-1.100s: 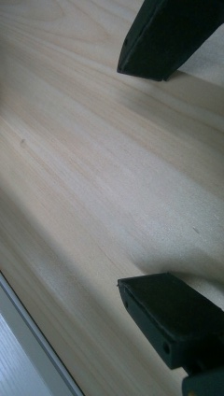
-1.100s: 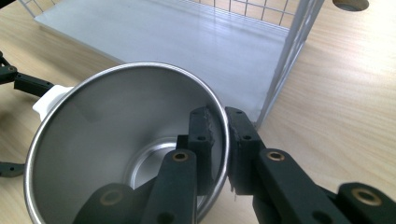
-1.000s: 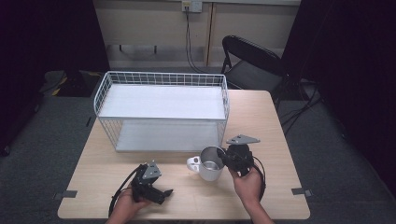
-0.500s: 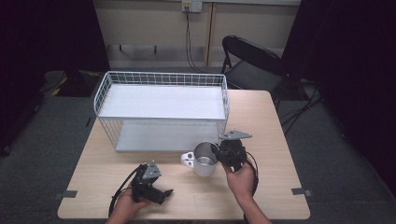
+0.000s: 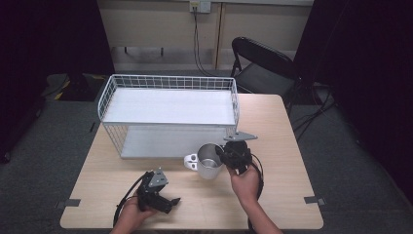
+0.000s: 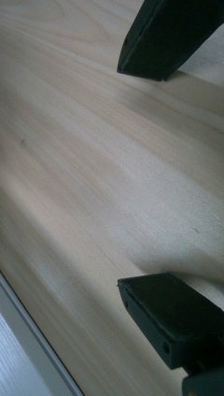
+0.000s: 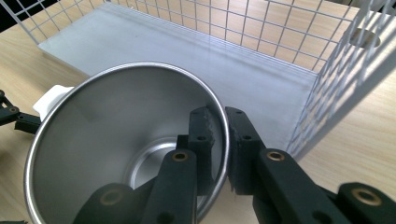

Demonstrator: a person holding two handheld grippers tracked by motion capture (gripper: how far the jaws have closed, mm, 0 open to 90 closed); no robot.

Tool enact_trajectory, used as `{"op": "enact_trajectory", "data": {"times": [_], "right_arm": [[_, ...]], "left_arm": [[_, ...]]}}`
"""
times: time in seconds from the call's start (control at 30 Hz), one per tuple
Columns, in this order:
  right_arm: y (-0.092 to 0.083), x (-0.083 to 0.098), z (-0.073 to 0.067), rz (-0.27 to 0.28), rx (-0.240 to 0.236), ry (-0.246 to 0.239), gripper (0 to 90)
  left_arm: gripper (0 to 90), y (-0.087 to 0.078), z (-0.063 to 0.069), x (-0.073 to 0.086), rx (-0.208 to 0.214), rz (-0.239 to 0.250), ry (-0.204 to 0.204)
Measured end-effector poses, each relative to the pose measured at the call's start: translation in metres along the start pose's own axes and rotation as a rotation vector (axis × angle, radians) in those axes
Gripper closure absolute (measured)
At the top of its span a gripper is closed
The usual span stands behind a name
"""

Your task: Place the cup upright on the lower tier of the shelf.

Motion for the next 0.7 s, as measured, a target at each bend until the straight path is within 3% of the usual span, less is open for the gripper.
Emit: {"op": "enact_trajectory", "data": {"times": [0.4, 0.7], "right_arm": [[0.006, -0.01, -0.005, 0.009, 0.003, 0.001, 81.8], [0.011, -0.016, -0.009, 0.032, 0.032, -0.004, 81.8]], "left_arm": [[0.1, 0.0, 0.0, 0.0, 0.0, 0.0, 0.0], [0.1, 0.0, 0.0, 0.0, 0.0, 0.002, -0.002]]}}
Point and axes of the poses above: each handheld gripper's, and its own axes: y roughly forward along the jaws, x roughly out of its underside, z roughly to its right, the point moved 3 cm from there along y, roughly forward along the jaws, and after that the axes turned 6 degrees about -z, right-handed, at the moved point
